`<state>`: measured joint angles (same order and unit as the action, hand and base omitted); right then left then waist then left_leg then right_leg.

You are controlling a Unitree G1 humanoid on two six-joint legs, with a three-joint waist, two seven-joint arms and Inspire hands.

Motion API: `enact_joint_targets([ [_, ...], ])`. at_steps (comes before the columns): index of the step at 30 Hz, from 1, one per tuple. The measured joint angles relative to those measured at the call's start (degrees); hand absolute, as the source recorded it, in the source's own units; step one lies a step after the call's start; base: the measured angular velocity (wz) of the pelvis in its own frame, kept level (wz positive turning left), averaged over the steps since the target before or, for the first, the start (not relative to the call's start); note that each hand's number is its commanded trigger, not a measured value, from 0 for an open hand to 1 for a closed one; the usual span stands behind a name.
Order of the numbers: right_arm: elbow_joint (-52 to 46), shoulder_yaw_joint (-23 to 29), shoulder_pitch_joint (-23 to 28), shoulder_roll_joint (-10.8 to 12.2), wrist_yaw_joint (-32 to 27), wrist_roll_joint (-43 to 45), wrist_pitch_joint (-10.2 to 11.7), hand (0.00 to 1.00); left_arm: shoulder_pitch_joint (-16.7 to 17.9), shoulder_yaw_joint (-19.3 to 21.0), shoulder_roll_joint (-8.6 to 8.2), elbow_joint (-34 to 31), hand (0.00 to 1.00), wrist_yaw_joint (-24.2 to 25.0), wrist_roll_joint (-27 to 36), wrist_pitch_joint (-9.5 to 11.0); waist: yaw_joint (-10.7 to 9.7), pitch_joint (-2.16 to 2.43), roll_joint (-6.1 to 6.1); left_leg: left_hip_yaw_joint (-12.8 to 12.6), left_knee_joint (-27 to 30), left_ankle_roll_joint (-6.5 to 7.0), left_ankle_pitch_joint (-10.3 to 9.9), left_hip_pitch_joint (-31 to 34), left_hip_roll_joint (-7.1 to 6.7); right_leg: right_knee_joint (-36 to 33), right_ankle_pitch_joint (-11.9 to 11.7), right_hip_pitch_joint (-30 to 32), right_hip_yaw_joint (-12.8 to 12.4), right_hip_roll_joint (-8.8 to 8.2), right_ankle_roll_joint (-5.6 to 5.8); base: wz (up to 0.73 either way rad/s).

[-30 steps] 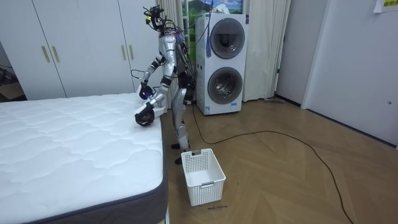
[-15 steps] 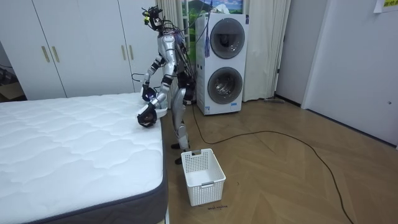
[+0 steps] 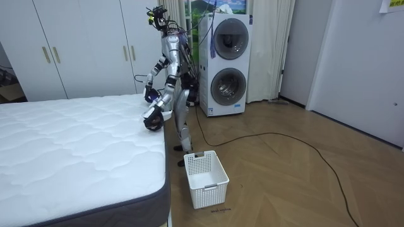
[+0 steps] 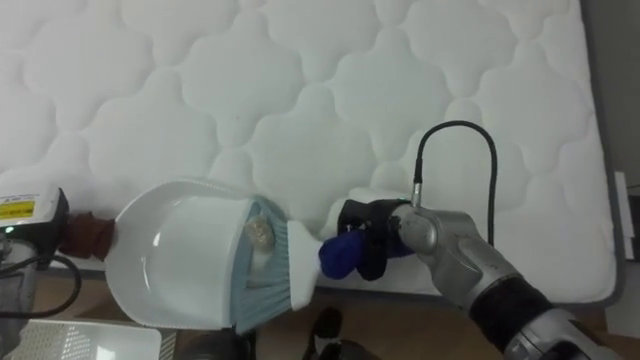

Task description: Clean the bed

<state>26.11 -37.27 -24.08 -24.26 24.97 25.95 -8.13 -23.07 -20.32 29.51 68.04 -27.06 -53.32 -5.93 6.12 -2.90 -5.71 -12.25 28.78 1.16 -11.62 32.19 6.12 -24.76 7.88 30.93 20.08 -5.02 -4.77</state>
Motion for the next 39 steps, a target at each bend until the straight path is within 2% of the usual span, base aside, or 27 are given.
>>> enact_joint_targets([
  [9,0.1,0.3,0.3,-0.1,-1.5,-6.0,-0.1,1.0,0.6,1.1,-0.05,0.7,1.0,-0.4,0.1,-0.8,0.0,0.06,-1.38,-0.1,-0.2,0.0,0.0,-0.4,0.1,0.2,0.0,-0.1,-0.4,-0.02,0.05,-0.02],
  [19,0.2,1.1,0.4,-0.2,-2.7,-9.9,-0.2,1.0,3.0,2.3,-0.37,0.6,1.0,-2.5,0.3,-1.4,-0.1,0.14,-1.48,-0.1,-0.3,-0.01,0.0,-1.2,0.05,0.1,0.0,-0.9,-0.4,0.02,0.04,0.0],
  [22,0.1,1.2,0.4,-0.2,-3.2,-10.6,-0.2,1.0,3.2,2.7,-1.06,0.6,1.0,-2.7,0.4,-2.2,0.1,0.16,-1.51,-0.1,-0.3,-0.01,0.0,-1.2,0.01,0.1,0.0,-0.9,-0.4,-0.04,0.05,0.0],
  [29,0.1,1.2,0.5,-0.2,-3.2,-11.0,-0.1,1.0,3.4,2.6,-1.1,0.7,1.0,-2.7,2.4,-2.5,-0.2,0.3,-1.7,-0.1,-0.3,-0.01,0.0,-1.2,-0.15,0.0,0.0,-0.9,-0.4,-0.03,0.04,0.0],
  [39,-0.1,1.3,0.6,-0.2,-3.9,-12.7,-0.1,1.0,4.4,3.4,-1.08,0.8,1.0,-2.8,3.2,-2.5,-1.0,0.97,-2.68,0.0,-0.2,0.0,0.0,-1.6,-0.32,0.1,0.0,-1.2,-0.4,-0.21,0.11,0.0],
])
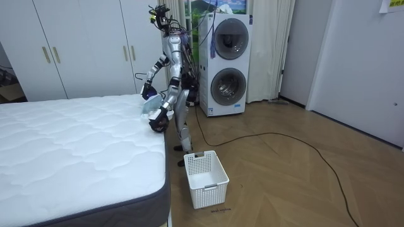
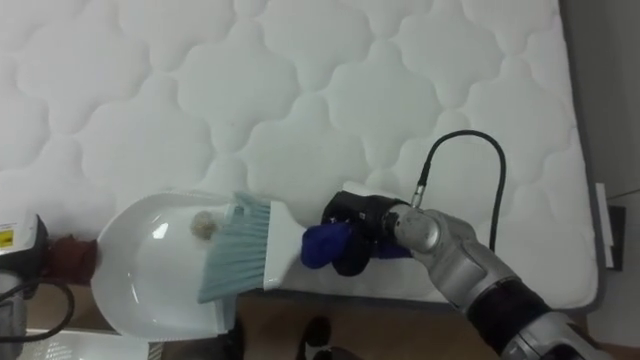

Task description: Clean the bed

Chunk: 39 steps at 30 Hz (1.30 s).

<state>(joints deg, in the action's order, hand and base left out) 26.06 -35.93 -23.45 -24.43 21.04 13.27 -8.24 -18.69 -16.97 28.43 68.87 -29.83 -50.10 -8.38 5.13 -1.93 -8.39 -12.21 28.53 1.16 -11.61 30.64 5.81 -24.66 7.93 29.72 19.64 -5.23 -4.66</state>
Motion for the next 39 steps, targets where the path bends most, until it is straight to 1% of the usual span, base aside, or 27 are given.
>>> enact_joint_targets([
  [5,0.0,0.0,0.1,0.0,-0.4,-1.1,0.0,1.0,0.0,0.0,0.0,0.3,1.0,-0.6,0.1,0.0,-0.3,-0.06,-0.14,0.1,-0.4,0.01,0.0,-0.3,-0.05,0.0,0.0,-0.5,0.2,-0.12,0.06,0.01],
  [11,0.0,0.0,0.1,0.0,-0.5,-7.6,0.3,1.0,-0.1,-0.2,-0.02,1.8,1.0,-3.0,2.1,0.2,-0.5,-0.14,-0.39,0.3,-0.3,0.02,0.0,-0.6,0.24,0.0,0.0,-0.9,0.5,-0.13,0.08,0.01],
  [15,0.1,0.1,0.1,0.0,-1.3,-9.6,1.9,1.0,-0.1,-0.1,-0.02,2.6,1.0,-4.0,2.3,0.4,-0.5,-0.24,-0.46,0.3,-0.6,-0.01,0.0,-1.7,0.41,1.0,0.0,-2.0,0.5,0.14,0.08,0.0],
  [16,0.2,0.3,0.1,0.0,-1.7,-10.2,2.5,1.0,-0.1,-0.1,-0.03,2.7,1.0,-4.3,2.4,0.6,-0.4,-0.43,-0.51,0.2,-0.8,-0.03,0.0,-2.1,0.46,1.1,0.0,-2.4,0.5,0.19,0.08,0.0],
  [17,0.3,0.4,0.1,0.0,-2.0,-10.9,2.6,1.0,-0.1,-0.1,-0.03,2.7,1.0,-4.4,2.6,0.7,-0.4,-0.64,-0.49,0.2,-0.9,-0.04,0.0,-2.4,0.47,1.1,0.0,-2.7,0.5,0.2,0.08,0.0],
  [18,0.3,0.8,0.1,0.0,-2.7,-11.1,3.0,1.0,-0.2,0.1,-0.02,2.6,1.0,-4.9,2.7,1.1,-0.5,-0.71,-0.55,0.2,-1.0,-0.05,0.0,-2.5,0.44,1.2,0.1,-2.8,0.5,0.21,0.13,0.05],
  [20,0.5,2.0,0.3,0.0,-4.3,-11.4,4.2,1.0,-0.4,0.4,0.03,2.6,1.0,-6.2,2.8,1.9,-1.1,-1.05,-0.4,0.8,-1.3,-0.06,0.0,-2.5,0.4,1.7,0.1,-3.3,1.1,0.24,0.15,0.12],
  [21,1.4,3.0,0.4,0.0,-5.5,-13.5,5.2,1.0,-0.4,0.5,0.09,2.6,1.0,-7.2,3.1,2.5,-1.6,-1.09,-0.43,1.0,-1.3,-0.06,0.0,-2.5,0.38,2.1,0.0,-3.7,1.3,0.36,0.27,0.13],
  [22,2.6,4.9,0.8,0.0,-6.6,-15.4,6.0,0.91,-0.6,0.7,0.0,2.5,1.0,-7.8,3.1,3.0,-1.9,-1.12,-0.47,1.1,-1.4,-0.04,0.0,-2.7,0.35,2.3,-0.1,-4.1,1.4,0.42,0.39,0.1],
  [23,3.0,6.2,1.4,0.0,-7.3,-15.8,6.4,0.53,-0.6,1.0,-0.05,2.4,1.0,-8.0,3.0,3.4,-1.9,-1.13,-0.48,1.2,-1.3,-0.03,0.0,-2.9,0.27,2.3,-0.2,-4.3,1.4,0.42,0.49,0.04],
  [24,3.3,8.8,2.4,0.0,-9.0,-16.0,6.6,0.2,-0.6,1.2,-0.03,2.3,1.0,-8.4,3.0,3.9,-1.9,-1.12,-0.48,1.2,-1.5,-0.01,0.0,-3.4,0.11,2.4,-0.2,-4.7,1.1,0.39,0.62,0.05],
  [25,3.4,11.4,3.5,-0.1,-11.3,-16.6,7.0,0.0,-0.6,1.8,-0.02,1.7,1.0,-9.0,3.0,3.9,-2.1,-1.16,-0.41,1.5,-1.5,0.01,0.0,-3.7,0.02,2.7,-0.2,-5.3,1.1,0.42,0.74,0.04],
  [26,3.8,12.5,3.8,0.0,-12.5,-17.1,7.1,0.0,-0.6,2.1,-0.02,1.3,1.0,-9.4,3.0,3.9,-2.2,-1.17,-0.4,1.5,-1.6,0.02,0.0,-3.9,-0.01,2.9,-0.3,-5.5,1.1,0.47,0.82,0.07],
  [28,5.0,17.2,4.8,-0.1,-16.3,-18.2,7.4,0.0,-0.5,3.7,-0.11,-0.2,1.0,-11.2,1.9,4.5,-3.3,-1.21,-0.33,1.6,-2.5,0.04,-0.1,-5.3,-0.34,3.3,-0.2,-6.8,0.8,0.39,1.14,0.08],
  [29,5.0,18.4,5.3,-0.1,-17.1,-18.6,7.4,0.0,-0.4,4.0,-0.11,-0.5,1.0,-11.6,1.8,4.6,-3.3,-1.2,-0.31,1.6,-2.9,0.04,-0.1,-5.9,-0.46,3.5,-0.2,-7.2,0.7,0.38,1.22,0.0],
  [30,5.0,21.1,6.2,-0.1,-18.5,-20.0,7.5,0.0,0.3,4.7,-0.15,-2.0,1.0,-12.7,1.7,4.7,-3.6,-1.21,-0.16,1.5,-3.5,0.06,-0.1,-7.0,-0.53,4.2,-0.3,-8.3,0.7,0.47,1.39,0.0],
  [31,4.9,23.5,7.2,-0.1,-20.1,-21.4,7.5,0.0,1.6,5.8,-0.3,-4.5,1.0,-13.8,1.6,4.7,-3.8,-1.17,0.12,1.4,-4.1,0.09,-0.1,-8.1,-0.6,4.9,-0.4,-9.5,0.7,0.57,1.58,-0.03],
  [32,4.8,24.8,7.9,-0.1,-21.0,-22.1,7.5,0.0,2.2,6.3,-0.49,-5.7,1.0,-14.3,1.5,4.7,-3.8,-1.08,0.34,1.4,-4.4,0.09,-0.1,-8.7,-0.64,5.2,-0.4,-10.0,0.6,0.63,1.66,0.0],
  [34,4.7,28.5,10.0,-0.2,-24.4,-23.2,7.5,0.0,4.4,8.0,-1.95,-9.5,1.0,-15.1,0.4,4.8,-4.0,-0.89,1.6,1.4,-5.4,0.09,-0.1,-11.4,-0.78,6.3,-0.6,-12.8,0.4,0.82,1.93,0.0],
  [35,4.7,28.9,10.4,-0.2,-25.3,-23.4,7.5,0.0,5.0,8.4,-2.37,-10.3,1.0,-15.2,0.4,4.8,-3.9,-0.78,1.98,1.3,-5.7,0.08,-0.1,-12.1,-0.82,6.4,-0.6,-13.4,0.1,0.89,1.95,-0.03],
  [37,4.7,30.2,11.5,-0.1,-27.2,-24.9,7.5,0.0,7.4,10.2,-4.06,-13.3,1.0,-15.2,-0.3,4.9,-3.8,0.0,3.31,1.2,-7.4,0.02,-0.1,-15.0,-1.11,7.1,-0.4,-15.4,-1.1,1.08,2.35,-0.08],
  [38,4.5,30.5,11.6,-0.2,-27.5,-25.3,7.5,0.0,8.4,10.7,-4.37,-14.9,1.0,-15.2,-0.5,4.8,-3.8,0.19,3.65,1.2,-7.8,-0.04,-0.1,-15.6,-1.23,7.1,-0.3,-15.8,-1.4,1.05,2.52,-0.14],
  [39,4.0,31.2,11.7,-0.2,-28.5,-26.4,7.5,0.0,10.7,11.7,-5.07,-18.1,1.0,-15.1,-1.3,4.8,-3.8,0.64,4.33,1.3,-8.4,-0.12,0.0,-16.7,-1.45,7.1,-0.3,-16.5,-1.7,1.01,2.58,-0.13],
])
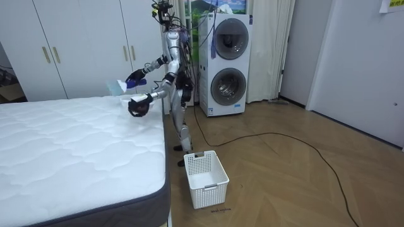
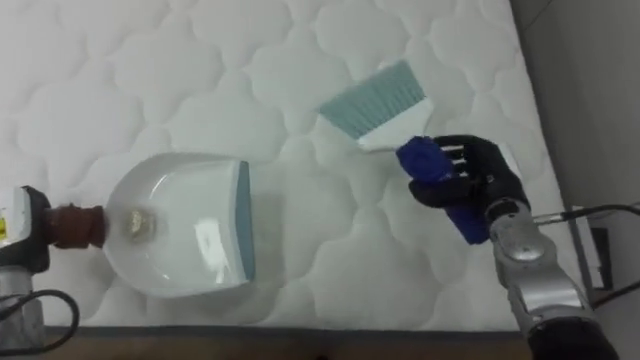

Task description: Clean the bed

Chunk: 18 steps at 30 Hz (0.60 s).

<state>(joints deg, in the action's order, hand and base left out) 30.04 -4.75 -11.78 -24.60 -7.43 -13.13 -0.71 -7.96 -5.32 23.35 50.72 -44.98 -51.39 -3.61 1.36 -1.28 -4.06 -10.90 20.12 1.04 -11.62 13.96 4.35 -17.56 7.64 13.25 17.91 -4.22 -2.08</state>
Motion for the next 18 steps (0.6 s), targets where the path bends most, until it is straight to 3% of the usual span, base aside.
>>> enact_joint_targets([
  [1,-0.1,0.6,0.0,0.0,-1.1,-0.4,0.0,0.0,1.9,0.3,-0.62,-2.6,1.0,0.0,0.0,0.2,0.0,0.4,0.67,0.0,-0.7,-0.04,0.0,-1.5,-0.13,0.0,0.0,-1.1,-0.1,-0.04,0.06,-0.1],
  [4,-0.1,1.8,-0.1,0.0,-3.3,-2.7,0.0,0.0,5.3,1.1,-1.6,-6.6,1.0,0.1,0.0,1.0,0.7,0.97,1.19,0.0,-2.9,-0.27,0.2,-6.1,-0.68,1.3,0.4,-5.1,-0.8,0.07,0.54,-0.04],
  [8,-1.5,2.0,0.0,0.1,-4.1,-3.3,0.0,0.0,7.1,3.0,-2.59,-8.0,1.0,1.2,-0.1,1.1,0.8,1.26,1.0,0.3,-4.1,-0.37,0.3,-9.1,-1.08,2.1,0.9,-8.2,-0.8,-0.02,0.78,0.01],
  [12,-7.5,3.2,0.2,0.1,-5.4,0.3,0.0,0.0,12.5,6.7,-4.42,-16.6,1.0,4.3,-0.1,1.0,0.7,1.46,0.75,0.9,-4.4,-0.34,0.3,-9.7,-1.36,2.4,1.0,-9.5,-0.5,-0.11,0.97,0.12],
  [18,-14.2,5.8,4.8,0.1,-7.0,0.4,0.1,0.0,12.8,6.7,-4.69,-23.7,1.0,7.1,-0.4,1.7,-0.1,1.6,0.72,9.3,-4.5,0.01,0.6,-10.7,-3.93,6.8,1.6,-16.4,-0.3,0.86,2.18,0.77],
])
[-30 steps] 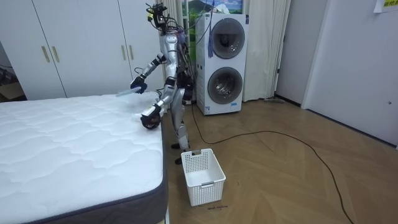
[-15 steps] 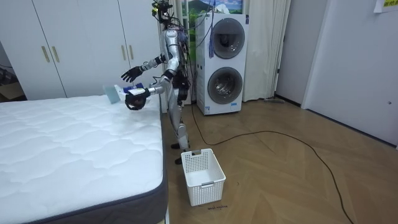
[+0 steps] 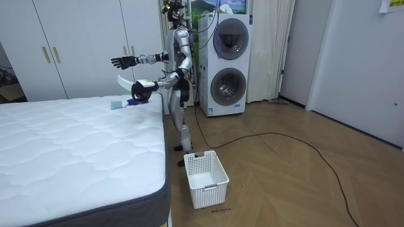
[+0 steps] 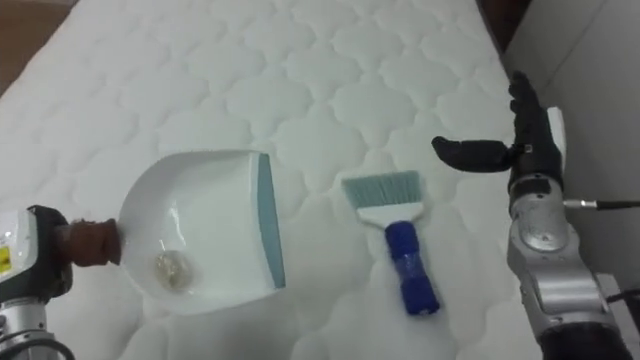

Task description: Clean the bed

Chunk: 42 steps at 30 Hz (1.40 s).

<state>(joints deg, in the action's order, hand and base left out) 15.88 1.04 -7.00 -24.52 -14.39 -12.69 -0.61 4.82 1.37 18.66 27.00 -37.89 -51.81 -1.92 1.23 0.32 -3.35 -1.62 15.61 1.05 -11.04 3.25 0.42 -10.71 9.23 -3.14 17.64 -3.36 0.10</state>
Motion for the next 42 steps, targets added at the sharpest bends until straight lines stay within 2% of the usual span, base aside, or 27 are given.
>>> enact_joint_targets([
  [5,-1.4,0.9,0.5,-0.1,-1.8,0.0,0.1,0.0,0.4,0.2,-0.07,-1.4,1.0,1.9,1.8,0.2,0.6,0.06,0.17,5.2,0.2,0.23,0.7,1.1,-1.43,0.1,0.6,-0.7,-1.3,-0.29,0.89,0.62],
  [7,-3.0,1.1,0.6,-0.1,-1.7,0.0,0.1,0.0,2.2,0.7,-0.18,-3.0,1.0,3.1,2.1,0.2,0.7,0.07,0.17,7.6,0.7,0.2,0.7,1.8,-2.29,0.0,0.7,-1.1,-2.6,-0.11,1.08,0.52],
  [9,-3.9,2.2,0.6,-0.1,-1.7,0.0,0.1,0.0,3.1,1.1,-0.46,-4.5,1.0,3.8,2.2,0.1,1.5,0.08,0.09,8.7,0.9,0.18,0.7,2.2,-2.42,0.1,0.8,-1.2,-3.9,0.07,1.19,0.46],
  [12,-4.3,2.8,0.6,-0.3,-1.8,0.0,0.1,0.0,4.7,2.2,-1.33,-5.5,1.0,4.2,2.1,0.1,3.3,0.07,-0.03,10.5,1.1,0.17,0.7,1.6,-3.04,0.2,1.3,-2.9,-2.6,0.03,1.63,0.43],
  [14,-5.7,3.0,1.8,-0.3,-1.9,0.0,0.1,0.0,5.0,2.8,-2.4,-5.6,1.0,5.3,2.2,-0.1,3.4,0.01,-0.13,10.8,1.3,0.13,0.7,2.1,-3.23,0.2,1.4,-4.0,0.0,0.01,1.77,0.81],
  [15,-6.2,3.2,2.5,-0.2,-1.9,0.0,0.1,0.0,5.0,3.0,-2.96,-5.6,1.0,5.9,2.3,-0.1,3.0,-0.1,-0.41,9.2,1.8,0.19,0.9,2.6,-3.06,0.2,1.5,-5.1,2.4,0.02,1.83,1.21],
  [17,-6.3,3.7,3.0,-0.3,-2.3,0.1,0.1,0.0,5.0,3.0,-3.44,-5.6,1.0,6.4,2.4,-0.1,2.2,-0.12,-1.27,2.9,2.3,0.84,1.3,3.7,-2.21,0.1,2.0,-6.4,5.2,-0.19,1.6,1.36],
  [19,-6.4,4.7,3.4,-0.3,-3.1,0.1,0.6,0.0,4.6,2.8,-3.52,-5.6,1.0,7.3,2.6,-0.1,1.0,-0.31,-1.97,-9.0,3.8,2.64,2.4,6.3,0.27,-0.1,2.4,-6.9,9.6,-0.07,1.52,1.5],
  [20,-6.4,4.9,3.4,-0.3,-3.3,0.1,0.8,0.0,4.7,2.7,-3.53,-5.5,1.0,7.4,2.6,-0.1,0.7,-0.35,-2.0,-10.3,4.2,3.1,2.6,7.0,0.5,-0.1,2.5,-6.8,10.1,0.1,1.5,1.32],
  [21,-6.4,5.2,3.5,-0.3,-3.6,0.6,1.1,0.0,4.8,2.7,-3.55,-5.4,1.0,7.7,2.7,-0.1,0.2,-0.42,-2.0,-10.2,4.6,3.69,3.0,8.4,0.06,-0.1,2.7,-6.7,11.3,0.4,1.47,1.24],
  [23,-6.4,5.6,3.7,-0.4,-4.3,2.1,1.7,0.0,4.8,2.6,-3.86,-5.2,1.0,7.7,2.7,-0.1,-0.1,-0.65,-1.69,-5.9,5.0,4.21,3.7,10.3,-1.88,0.0,3.8,-6.1,12.3,0.56,0.73,1.21],
  [24,-6.6,6.3,4.2,-0.4,-4.4,3.6,2.3,0.0,4.7,2.7,-4.25,-5.2,1.0,7.7,2.6,-0.1,-0.5,-0.7,-1.53,-3.0,4.3,4.14,4.5,10.9,-3.63,0.4,4.3,-6.1,12.1,0.34,0.3,1.21],
  [25,-7.5,7.0,5.5,-0.4,-4.3,4.2,2.6,0.0,4.7,2.8,-4.47,-5.2,1.0,7.7,2.6,0.1,-0.6,-0.51,-1.81,-0.2,1.8,2.53,6.3,10.8,-6.01,1.4,4.5,-6.0,12.3,-0.36,0.25,1.17],
  [26,-8.0,7.2,6.1,-0.4,-4.4,4.2,2.7,0.0,4.7,3.1,-4.5,-5.1,1.0,7.7,2.7,0.2,-0.5,-0.41,-2.06,1.0,0.2,0.95,7.4,10.6,-7.15,1.9,4.5,-6.0,12.5,-0.83,0.27,0.99],
  [27,-8.6,7.2,6.4,-0.4,-4.3,4.1,3.2,0.0,4.7,3.8,-4.56,-5.1,1.0,7.8,2.9,0.2,-0.5,-0.47,-2.41,-0.5,-0.7,-0.45,8.7,10.6,-7.67,2.5,4.7,-6.1,14.4,-2.55,0.93,0.7],
  [28,-8.9,7.0,6.5,-0.3,-4.4,3.8,3.7,0.0,4.7,4.6,-4.65,-5.1,1.0,7.8,2.9,0.6,-0.3,-0.57,-1.19,-6.7,7.2,3.27,4.2,12.6,-3.83,1.2,5.9,-6.1,17.7,-2.51,2.61,0.55],
  [29,-8.9,6.8,6.8,0.1,-4.4,3.7,3.8,0.0,4.8,4.7,-4.44,-5.1,1.0,7.8,2.9,0.7,0.2,-0.56,-0.49,-9.5,12.2,3.96,0.9,13.1,-1.13,-0.5,7.0,-6.2,19.4,-2.51,2.83,0.25],
  [30,-8.9,6.7,7.8,1.1,-4.3,3.2,3.8,0.0,4.7,4.7,-4.14,-5.1,1.0,7.8,2.8,0.8,1.6,-0.79,0.59,-10.6,15.8,3.37,-2.9,13.1,1.05,-4.2,9.1,-6.6,20.3,-2.5,3.44,0.17],
  [31,-8.8,6.6,8.6,2.6,-4.3,3.1,3.6,0.0,4.8,4.7,-3.87,-5.1,1.0,7.8,2.9,1.0,2.4,-0.74,0.44,-9.0,15.5,4.94,-3.6,12.8,-0.04,-6.0,10.2,-6.4,20.3,-2.87,3.9,0.26],
  [32,-8.8,6.3,8.8,2.8,-4.2,3.0,3.6,0.0,4.7,4.6,-3.87,-5.2,1.0,7.8,2.9,1.0,2.3,-0.42,-0.21,-8.6,14.6,5.31,-3.0,12.7,-0.84,-6.3,10.4,-6.1,20.1,-3.32,4.07,0.48],
  [34,-8.6,6.3,8.3,2.5,-4.2,2.0,3.7,0.0,4.0,3.9,-3.96,-5.6,1.0,7.8,2.9,1.7,3.0,-0.54,-0.85,-6.5,12.0,6.73,-1.0,12.7,-3.38,-8.1,10.3,-4.6,18.4,-4.01,4.06,0.43],
  [36,-7.3,4.9,8.2,2.5,-4.2,2.0,3.7,0.0,3.6,4.0,-3.69,-5.5,1.0,7.8,3.0,2.0,4.1,-0.79,-0.39,-4.3,11.9,7.63,-1.0,12.6,-4.05,-14.7,9.9,-2.3,18.1,-5.37,3.43,0.09],
  [37,-6.2,3.6,8.2,2.8,-3.9,2.1,3.7,0.0,3.6,4.2,-3.51,-5.5,1.0,7.6,3.3,2.0,5.2,-0.88,-0.23,-3.0,11.6,7.82,-0.7,12.3,-4.37,-19.3,9.3,-0.2,16.6,-6.24,2.47,-0.1],
  [38,-5.7,3.2,8.1,2.9,-3.7,2.1,3.7,0.0,3.6,4.3,-3.54,-5.5,1.0,7.4,3.5,2.0,5.9,-0.93,-0.14,-2.2,11.5,8.02,-0.5,12.4,-4.71,-20.7,9.2,0.8,15.7,-6.55,2.23,-0.2],
  [40,-5.4,2.2,8.1,3.4,-3.5,2.2,3.7,0.0,3.8,4.8,-3.58,-5.3,1.0,7.3,3.3,2.3,7.0,-1.2,0.23,3.9,10.4,9.0,0.7,12.4,-7.54,-25.0,9.9,4.0,14.1,-5.83,1.21,-0.1],
  [41,-5.3,2.2,8.2,3.9,-3.5,2.3,3.7,0.0,3.9,5.2,-3.59,-5.3,1.0,7.3,3.3,2.3,7.0,-1.23,0.22,5.5,9.7,9.09,1.3,11.9,-8.06,-25.6,10.0,4.7,13.4,-5.24,0.96,0.11],
  [42,-4.9,1.8,8.2,4.5,-3.7,2.7,3.7,0.0,3.9,5.5,-3.52,-5.0,1.0,7.3,3.3,2.3,6.6,-1.49,0.62,9.7,8.4,8.98,2.6,10.8,-8.86,-26.0,10.0,6.0,11.9,-3.44,0.72,0.28],
])
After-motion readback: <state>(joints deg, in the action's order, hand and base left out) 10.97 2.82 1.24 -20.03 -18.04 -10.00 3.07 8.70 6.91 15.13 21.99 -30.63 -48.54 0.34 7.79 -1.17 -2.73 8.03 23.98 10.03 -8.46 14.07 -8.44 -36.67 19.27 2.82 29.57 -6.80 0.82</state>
